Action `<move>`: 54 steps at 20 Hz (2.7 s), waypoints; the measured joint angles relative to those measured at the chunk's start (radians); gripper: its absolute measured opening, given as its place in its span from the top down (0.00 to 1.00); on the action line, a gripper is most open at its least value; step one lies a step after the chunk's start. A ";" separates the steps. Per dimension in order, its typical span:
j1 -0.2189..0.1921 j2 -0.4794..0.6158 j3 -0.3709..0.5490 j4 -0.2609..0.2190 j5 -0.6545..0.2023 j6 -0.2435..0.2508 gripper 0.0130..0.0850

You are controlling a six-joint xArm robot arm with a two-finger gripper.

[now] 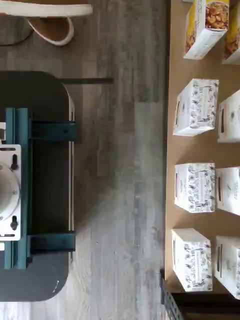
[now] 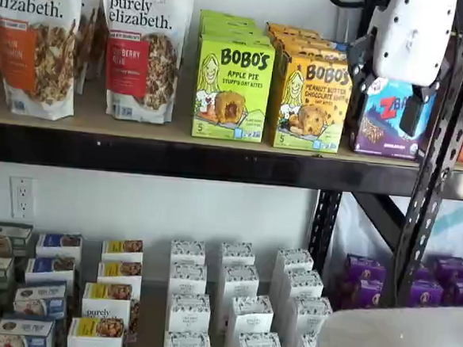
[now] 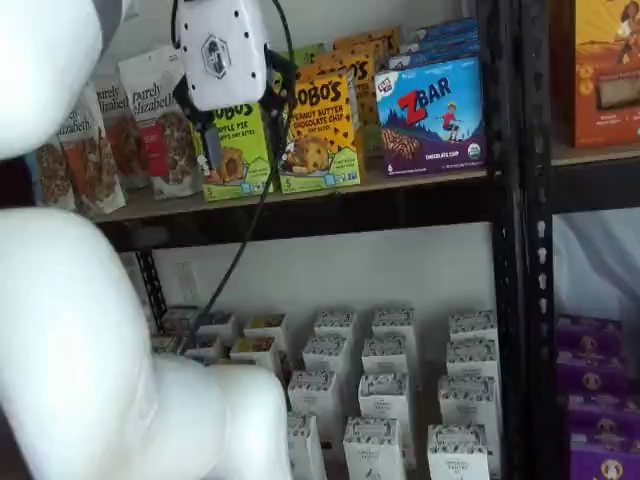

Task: Pick up the orange box on the top shelf, the fifth box from the left

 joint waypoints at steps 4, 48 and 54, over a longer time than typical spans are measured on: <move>-0.023 0.002 -0.002 0.026 0.004 -0.011 0.00; 0.079 0.286 -0.138 -0.063 -0.288 0.062 0.00; 0.082 0.298 -0.136 -0.070 -0.312 0.066 0.00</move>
